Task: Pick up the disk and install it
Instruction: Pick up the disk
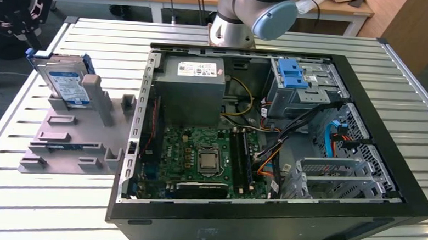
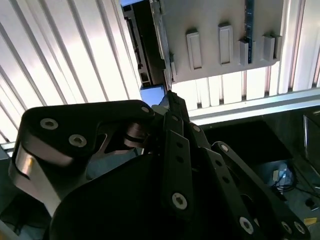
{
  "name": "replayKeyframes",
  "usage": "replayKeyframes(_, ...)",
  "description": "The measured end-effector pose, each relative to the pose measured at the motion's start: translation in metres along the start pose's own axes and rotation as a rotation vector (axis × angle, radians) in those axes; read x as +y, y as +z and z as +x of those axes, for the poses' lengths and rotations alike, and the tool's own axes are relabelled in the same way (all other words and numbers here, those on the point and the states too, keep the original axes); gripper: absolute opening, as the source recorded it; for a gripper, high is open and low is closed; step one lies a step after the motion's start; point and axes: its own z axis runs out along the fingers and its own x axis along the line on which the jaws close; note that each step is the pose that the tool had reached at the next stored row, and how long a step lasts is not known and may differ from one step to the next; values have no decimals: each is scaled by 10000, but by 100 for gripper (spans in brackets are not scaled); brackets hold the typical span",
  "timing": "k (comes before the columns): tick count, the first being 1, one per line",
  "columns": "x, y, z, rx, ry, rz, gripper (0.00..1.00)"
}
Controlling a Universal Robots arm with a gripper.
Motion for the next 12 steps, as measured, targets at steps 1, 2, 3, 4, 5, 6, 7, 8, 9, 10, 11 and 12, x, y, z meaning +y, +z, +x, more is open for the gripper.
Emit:
replayKeyframes(1,0,2,0,0,-169,1,11)
replayKeyframes(2,0,4,0,1,-346,3,11)
replayKeyframes(3,0,5,0,2,-495,4,11)
replayKeyframes(4,0,7,0,1,-634,5,11)
replayKeyframes(5,0,8,0,2,-773,7,11)
replayKeyframes(6,0,9,0,2,-909,8,11)
replayKeyframes(7,0,10,0,2,-1042,9,11)
replayKeyframes(8,0,11,0,4,-1178,9,11)
replayKeyframes(9,0,12,0,4,-1305,9,11)
replayKeyframes(10,0,13,0,6,-1435,10,11)
replayKeyframes(11,0,14,0,7,-1563,10,11)
replayKeyframes(12,0,15,0,7,-1693,10,11)
